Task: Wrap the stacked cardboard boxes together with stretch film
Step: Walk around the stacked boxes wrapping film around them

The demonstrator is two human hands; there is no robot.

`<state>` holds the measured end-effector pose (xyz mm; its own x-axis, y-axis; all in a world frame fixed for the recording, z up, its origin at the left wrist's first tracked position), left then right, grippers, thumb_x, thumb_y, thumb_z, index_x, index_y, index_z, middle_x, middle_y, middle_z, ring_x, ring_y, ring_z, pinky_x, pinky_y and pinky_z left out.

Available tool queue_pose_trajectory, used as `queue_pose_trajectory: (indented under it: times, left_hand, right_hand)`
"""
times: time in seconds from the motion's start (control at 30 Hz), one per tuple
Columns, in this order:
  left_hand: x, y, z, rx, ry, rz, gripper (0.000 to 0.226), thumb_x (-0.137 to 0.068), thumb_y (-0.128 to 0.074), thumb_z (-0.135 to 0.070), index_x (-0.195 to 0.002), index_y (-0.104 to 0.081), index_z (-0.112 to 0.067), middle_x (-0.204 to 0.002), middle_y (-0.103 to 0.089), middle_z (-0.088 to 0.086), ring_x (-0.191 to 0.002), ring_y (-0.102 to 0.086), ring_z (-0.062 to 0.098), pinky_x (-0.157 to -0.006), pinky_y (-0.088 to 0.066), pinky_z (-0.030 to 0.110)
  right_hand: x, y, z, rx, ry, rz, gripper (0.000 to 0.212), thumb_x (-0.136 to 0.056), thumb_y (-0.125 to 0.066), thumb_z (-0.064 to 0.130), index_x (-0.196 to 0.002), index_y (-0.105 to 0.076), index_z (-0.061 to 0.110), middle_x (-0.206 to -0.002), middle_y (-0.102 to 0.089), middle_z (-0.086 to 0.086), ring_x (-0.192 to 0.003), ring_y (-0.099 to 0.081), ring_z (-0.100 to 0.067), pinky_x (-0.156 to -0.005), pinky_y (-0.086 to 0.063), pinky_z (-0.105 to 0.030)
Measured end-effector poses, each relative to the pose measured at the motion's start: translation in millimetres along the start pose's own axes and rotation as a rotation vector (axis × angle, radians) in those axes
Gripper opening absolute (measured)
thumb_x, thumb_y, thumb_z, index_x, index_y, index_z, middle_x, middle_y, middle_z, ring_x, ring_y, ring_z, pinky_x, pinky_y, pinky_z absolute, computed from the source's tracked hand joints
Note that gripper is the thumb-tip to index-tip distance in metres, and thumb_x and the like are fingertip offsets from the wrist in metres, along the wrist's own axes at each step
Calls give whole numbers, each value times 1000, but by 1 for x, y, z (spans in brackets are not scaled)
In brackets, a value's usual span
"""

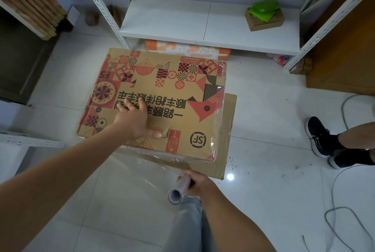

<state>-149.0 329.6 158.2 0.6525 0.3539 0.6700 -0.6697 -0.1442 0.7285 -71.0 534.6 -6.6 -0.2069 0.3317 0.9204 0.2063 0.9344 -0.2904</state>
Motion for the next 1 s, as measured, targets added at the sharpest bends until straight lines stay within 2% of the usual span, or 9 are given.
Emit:
queue_pose_trajectory:
  times: [0.1, 0.2, 0.33, 0.5, 0.63, 0.73, 0.83, 0.93, 1.0]
  left_hand:
    - [-5, 2, 6, -13, -22, -10, 136, -60, -56, -80, -147, 15, -4, -149, 5, 39, -138, -3, 54, -108, -26, 57]
    - [-8, 4, 11, -8, -35, -5, 136, -60, -57, -80, -147, 15, -3, -148, 7, 40, -138, -1, 54, -109, -25, 57]
    - [-10, 3, 8, -8, -42, 23, 135, -63, -58, -77, -146, 17, -1, -146, 8, 42, -137, 1, 56, -109, -23, 57]
    - [-12, 0, 5, -7, -43, 27, 134, -64, -58, -76, -145, 17, 0, -146, 9, 42, -136, 1, 57, -109, -26, 55]
    - [-13, 1, 5, -2, -41, 34, 134, -64, -60, -75, -145, 17, 0, -145, 9, 43, -136, 1, 58, -109, -25, 56]
    - [-14, 0, 5, 1, -43, 34, 135, -64, -60, -75, -145, 17, 1, -145, 9, 43, -136, 1, 58, -109, -25, 56]
    - [-14, -1, 5, -8, -35, 31, 134, -64, -59, -76, -145, 16, 0, -146, 8, 43, -136, 1, 58, -109, -25, 55]
    - [-14, -2, 5, -22, -32, 19, 133, -64, -57, -77, -146, 15, 1, -145, 7, 43, -136, -1, 58, -108, -27, 55]
    - [-14, -2, 5, -21, -25, 19, 134, -64, -58, -77, -145, 15, 0, -145, 7, 43, -136, -1, 58, -108, -28, 55]
  right_hand:
    - [-4, -9, -3, 16, 22, -10, 21, -91, -57, 6, -72, -50, 0, -43, -60, -14, -66, -50, -23, -61, -44, -35]
    - [0, -17, -2, 34, 62, -72, 13, -91, -56, 6, -81, -48, 0, -70, -62, -18, -71, -54, -27, -63, -46, -39]
    - [-5, -7, 9, 172, 147, -204, 20, -83, -65, 13, -88, -50, 1, -94, -58, -16, -95, -63, -30, -87, -54, -42]
    - [7, 6, 19, -121, 159, -107, 11, -93, -46, 2, -84, -50, -1, -79, -52, -18, -73, -52, -28, -59, -52, -37]
    - [23, 4, 23, -105, 180, -39, 20, -97, -37, 3, -83, -49, -2, -75, -48, -15, -66, -46, -25, -58, -45, -33]
    - [25, 5, 18, -2, 156, -21, 13, -97, -49, 7, -88, -54, 0, -76, -54, -16, -66, -51, -25, -54, -52, -31]
    - [16, 14, 18, 42, 98, -76, 11, -93, -54, -1, -82, -55, -3, -57, -64, -16, -64, -55, -23, -42, -53, -23]
    - [7, 21, 21, 150, 110, -144, 6, -82, -63, -5, -87, -59, -6, -73, -68, -24, -71, -67, -33, -79, -56, -36]
    - [-20, 40, 31, 239, 118, -181, 24, -73, -69, -1, -96, -61, -3, -94, -67, -22, -89, -69, -33, -90, -54, -40]
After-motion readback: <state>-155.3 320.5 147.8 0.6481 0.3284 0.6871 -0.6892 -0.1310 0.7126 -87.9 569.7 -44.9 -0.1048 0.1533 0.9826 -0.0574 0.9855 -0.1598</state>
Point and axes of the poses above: each hand's wrist, its own x-axis away from the middle knuckle, its own y-axis out of the back of the hand, z = x × y, the point moved 2 cm from there along -x, towards the middle knuckle
